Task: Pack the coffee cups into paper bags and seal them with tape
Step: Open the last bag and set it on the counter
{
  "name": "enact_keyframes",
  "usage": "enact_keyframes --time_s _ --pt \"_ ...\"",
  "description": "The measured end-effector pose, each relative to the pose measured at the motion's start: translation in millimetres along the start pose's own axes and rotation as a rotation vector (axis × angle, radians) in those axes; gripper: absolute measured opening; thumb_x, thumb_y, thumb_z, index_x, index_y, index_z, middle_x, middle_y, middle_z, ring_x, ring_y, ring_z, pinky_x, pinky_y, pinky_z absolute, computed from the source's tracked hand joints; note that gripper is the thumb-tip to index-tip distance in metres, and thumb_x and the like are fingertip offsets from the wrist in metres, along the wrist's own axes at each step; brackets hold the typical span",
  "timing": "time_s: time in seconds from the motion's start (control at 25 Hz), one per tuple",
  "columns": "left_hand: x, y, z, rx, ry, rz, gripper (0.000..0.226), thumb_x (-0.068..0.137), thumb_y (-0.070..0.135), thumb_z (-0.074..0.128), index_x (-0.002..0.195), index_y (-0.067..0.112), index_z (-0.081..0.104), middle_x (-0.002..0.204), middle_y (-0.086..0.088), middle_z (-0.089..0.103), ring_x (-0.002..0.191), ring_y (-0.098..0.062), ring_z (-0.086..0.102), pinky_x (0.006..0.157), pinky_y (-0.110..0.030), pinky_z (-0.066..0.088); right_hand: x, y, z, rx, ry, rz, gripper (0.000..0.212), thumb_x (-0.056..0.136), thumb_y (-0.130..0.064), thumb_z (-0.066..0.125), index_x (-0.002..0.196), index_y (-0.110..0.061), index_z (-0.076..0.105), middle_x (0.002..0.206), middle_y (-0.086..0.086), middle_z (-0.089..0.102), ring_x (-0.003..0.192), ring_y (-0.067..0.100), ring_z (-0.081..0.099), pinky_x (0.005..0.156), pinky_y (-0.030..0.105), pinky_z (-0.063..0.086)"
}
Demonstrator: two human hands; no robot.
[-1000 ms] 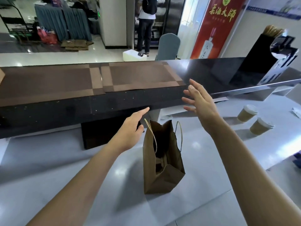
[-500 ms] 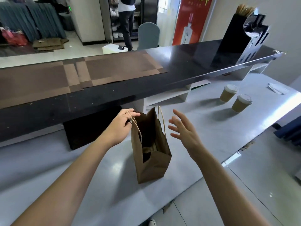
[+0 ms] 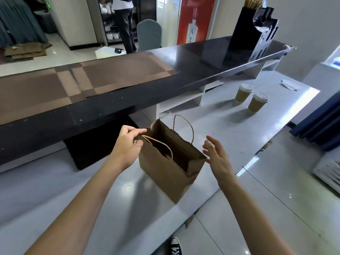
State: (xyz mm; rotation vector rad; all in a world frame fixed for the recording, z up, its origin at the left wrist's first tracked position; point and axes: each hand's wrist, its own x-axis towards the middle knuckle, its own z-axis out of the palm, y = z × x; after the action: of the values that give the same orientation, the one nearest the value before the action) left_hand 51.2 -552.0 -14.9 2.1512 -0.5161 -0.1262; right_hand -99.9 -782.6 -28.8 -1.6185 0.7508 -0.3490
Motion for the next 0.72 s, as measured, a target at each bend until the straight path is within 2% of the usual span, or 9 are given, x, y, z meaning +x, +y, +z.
enact_keyframes --time_s 0.12,0.2,0.28,0.36,0.48,0.56,0.64,0.72 --pt "-12.2 -4.5 -2.2 -0.039 0.019 0.015 0.036 0.097 -0.002 0.054 0.123 0.016 0.072 0.115 0.0 0.046 0.094 -0.004 0.053 0.078 0.001 0.039 -12.2 10.1 4.4 0.003 0.071 0.041 0.039 0.104 -0.047 0.05 0.14 -0.034 0.055 0.124 -0.008 0.062 0.123 0.019 0.058 0.113 0.049 0.043" --pt "-19.5 -7.5 -3.3 -0.075 -0.02 0.022 0.033 0.097 0.003 0.055 0.118 0.021 0.073 0.123 0.001 0.048 0.097 -0.006 0.053 0.079 -0.003 0.041 -22.6 16.5 8.8 0.021 0.103 0.057 0.041 0.105 -0.05 0.048 0.143 -0.034 0.052 0.124 -0.012 0.06 0.126 0.018 0.057 0.115 0.049 0.042" --pt "-24.1 -10.3 -2.8 -0.121 -0.088 0.023 0.03 0.098 0.014 0.055 0.118 0.028 0.073 0.136 0.004 0.047 0.113 -0.003 0.051 0.087 -0.009 0.038 -33.3 24.9 12.5 0.045 0.118 0.072 0.046 0.104 -0.055 0.043 0.145 -0.036 0.048 0.136 -0.007 0.058 0.132 0.018 0.054 0.117 0.049 0.04" --pt "-27.4 -13.2 -1.7 -0.18 -0.169 0.015 0.032 0.094 0.034 0.052 0.12 0.037 0.071 0.144 0.008 0.048 0.131 -0.006 0.045 0.101 -0.02 0.036 -45.2 32.9 16.5 0.057 0.126 0.087 0.056 0.099 -0.069 0.04 0.147 -0.04 0.045 0.148 -0.007 0.052 0.139 0.017 0.048 0.119 0.051 0.037" --pt "-32.3 -13.8 -0.9 -0.256 -0.25 0.019 0.04 0.092 0.046 0.049 0.129 0.043 0.064 0.135 0.013 0.061 0.129 -0.005 0.052 0.112 -0.037 0.04 -58.7 38.7 21.9 0.096 0.093 0.135 0.074 0.086 -0.087 0.034 0.148 -0.048 0.039 0.152 -0.012 0.046 0.143 0.015 0.042 0.119 0.052 0.035" --pt "-34.2 -12.6 0.9 -0.266 -0.269 0.021 0.04 0.097 0.044 0.05 0.137 0.043 0.058 0.136 0.014 0.062 0.13 -0.006 0.052 0.111 -0.035 0.039 -65.5 37.6 25.2 0.144 0.045 0.165 0.057 0.084 -0.083 0.032 0.135 -0.061 0.041 0.14 -0.021 0.051 0.14 0.013 0.044 0.117 0.051 0.038" --pt "-34.5 -10.2 4.7 -0.254 -0.274 0.017 0.041 0.104 0.037 0.052 0.144 0.042 0.051 0.146 0.011 0.055 0.136 -0.008 0.045 0.109 -0.031 0.035 -68.8 34.9 26.2 0.153 0.028 0.165 0.039 0.084 -0.089 0.032 0.119 -0.075 0.042 0.13 -0.034 0.053 0.139 0.01 0.046 0.117 0.051 0.038" --pt "-34.5 -6.5 10.0 -0.228 -0.29 0.013 0.046 0.104 0.037 0.053 0.149 0.043 0.044 0.153 0.014 0.045 0.136 -0.003 0.037 0.108 -0.029 0.031 -67.4 34.6 23.8 0.147 0.034 0.139 0.044 0.08 -0.092 0.033 0.12 -0.078 0.044 0.127 -0.043 0.053 0.137 0.006 0.048 0.119 0.051 0.037"
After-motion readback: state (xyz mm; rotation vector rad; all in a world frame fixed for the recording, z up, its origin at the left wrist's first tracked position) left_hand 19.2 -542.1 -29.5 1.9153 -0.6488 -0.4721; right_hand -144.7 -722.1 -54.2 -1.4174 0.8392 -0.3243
